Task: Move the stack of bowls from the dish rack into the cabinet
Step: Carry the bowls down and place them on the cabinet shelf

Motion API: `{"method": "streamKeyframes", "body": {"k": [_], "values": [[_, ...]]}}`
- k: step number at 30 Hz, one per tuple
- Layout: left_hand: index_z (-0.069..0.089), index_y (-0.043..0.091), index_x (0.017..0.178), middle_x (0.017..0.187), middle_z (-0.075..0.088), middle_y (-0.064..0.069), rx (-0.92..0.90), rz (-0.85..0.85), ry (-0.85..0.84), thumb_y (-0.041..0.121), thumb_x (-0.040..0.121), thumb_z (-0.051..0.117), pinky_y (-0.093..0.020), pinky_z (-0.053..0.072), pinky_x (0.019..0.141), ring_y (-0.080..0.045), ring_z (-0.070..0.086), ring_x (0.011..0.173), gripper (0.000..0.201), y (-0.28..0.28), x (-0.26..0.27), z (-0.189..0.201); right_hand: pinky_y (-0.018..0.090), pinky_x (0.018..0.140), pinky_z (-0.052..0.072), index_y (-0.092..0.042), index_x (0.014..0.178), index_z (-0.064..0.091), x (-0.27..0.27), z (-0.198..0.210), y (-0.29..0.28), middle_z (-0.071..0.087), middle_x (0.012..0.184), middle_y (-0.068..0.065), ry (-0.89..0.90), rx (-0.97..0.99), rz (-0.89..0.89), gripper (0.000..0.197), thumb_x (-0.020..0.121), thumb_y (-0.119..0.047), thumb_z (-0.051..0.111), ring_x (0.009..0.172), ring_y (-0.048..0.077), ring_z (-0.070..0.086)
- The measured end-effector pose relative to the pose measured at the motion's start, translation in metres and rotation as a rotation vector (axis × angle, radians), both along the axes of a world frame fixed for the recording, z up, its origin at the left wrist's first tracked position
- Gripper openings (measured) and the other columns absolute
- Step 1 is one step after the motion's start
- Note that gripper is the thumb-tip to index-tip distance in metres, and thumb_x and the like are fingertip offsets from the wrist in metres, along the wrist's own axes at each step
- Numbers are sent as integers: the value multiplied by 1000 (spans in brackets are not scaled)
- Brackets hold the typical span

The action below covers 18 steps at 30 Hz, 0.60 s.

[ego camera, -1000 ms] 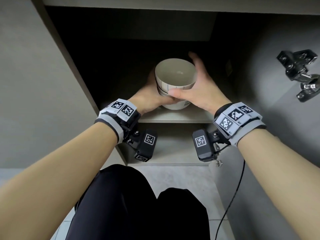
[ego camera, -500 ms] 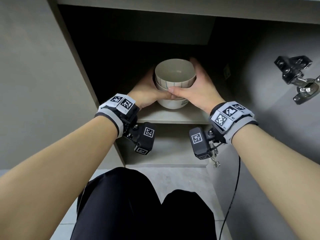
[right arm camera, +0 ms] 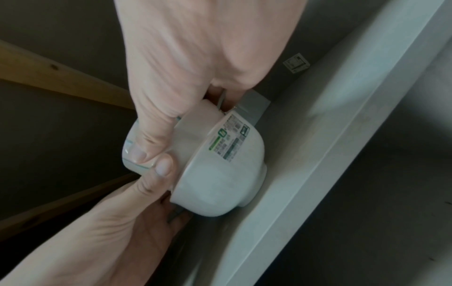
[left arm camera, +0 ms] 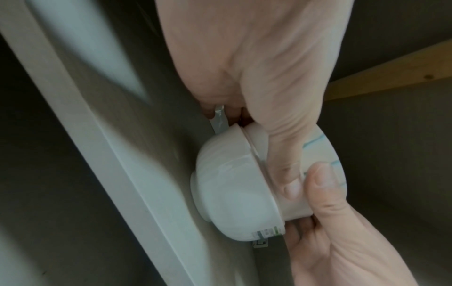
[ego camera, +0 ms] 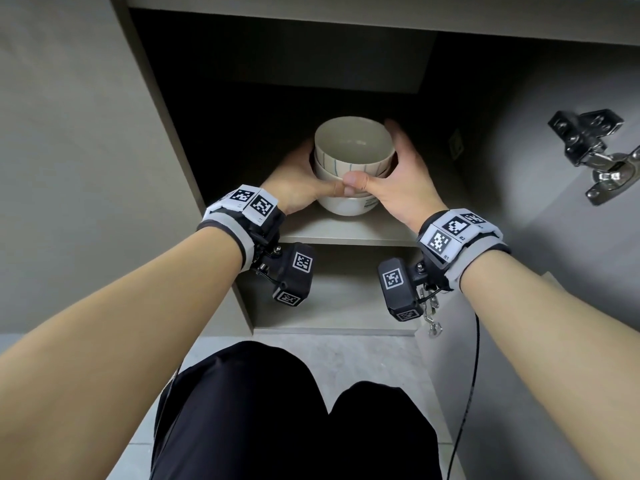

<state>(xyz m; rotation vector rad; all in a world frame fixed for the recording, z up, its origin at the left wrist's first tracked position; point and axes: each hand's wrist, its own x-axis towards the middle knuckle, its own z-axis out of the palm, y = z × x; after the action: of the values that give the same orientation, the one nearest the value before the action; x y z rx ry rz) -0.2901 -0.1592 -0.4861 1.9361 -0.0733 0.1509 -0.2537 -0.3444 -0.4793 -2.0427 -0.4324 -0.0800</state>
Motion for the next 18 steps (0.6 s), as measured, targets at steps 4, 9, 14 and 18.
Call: {"method": "streamKeyframes", "body": {"k": [4, 9, 14, 18], "values": [[46, 10, 140, 120, 61, 8, 11, -17, -7, 7, 70, 89, 4, 42, 76, 18, 56, 94, 82, 1, 1, 0, 19, 104, 36, -19, 157, 29, -1, -3, 1, 51, 149, -2, -1, 14, -6, 109, 69, -42, 89, 134, 9, 48], [46, 9, 139, 124, 61, 5, 42, 1, -13, 7, 69, 90, 3, 43, 79, 10, 57, 100, 82, -1, 2, 0, 19, 105, 38, -18, 156, 31, 0, -1, 1, 51, 149, -2, -10, -2, -2, 107, 68, -41, 89, 133, 9, 48], [47, 11, 139, 130, 63, 1, 61, -6, 2, 13, 69, 91, 3, 42, 82, -4, 59, 110, 83, -3, 0, 5, 23, 108, 39, -19, 154, 34, 2, 0, 0, 53, 147, -2, -19, -15, -7, 106, 66, -45, 88, 134, 10, 50], [48, 11, 139, 133, 63, -2, 61, -13, -3, 13, 69, 91, -5, 45, 87, -8, 60, 115, 83, -3, -1, 8, 22, 110, 33, -21, 158, 26, -3, 2, 2, 46, 154, -1, -21, -18, -2, 110, 69, -42, 88, 139, 11, 44]]}}
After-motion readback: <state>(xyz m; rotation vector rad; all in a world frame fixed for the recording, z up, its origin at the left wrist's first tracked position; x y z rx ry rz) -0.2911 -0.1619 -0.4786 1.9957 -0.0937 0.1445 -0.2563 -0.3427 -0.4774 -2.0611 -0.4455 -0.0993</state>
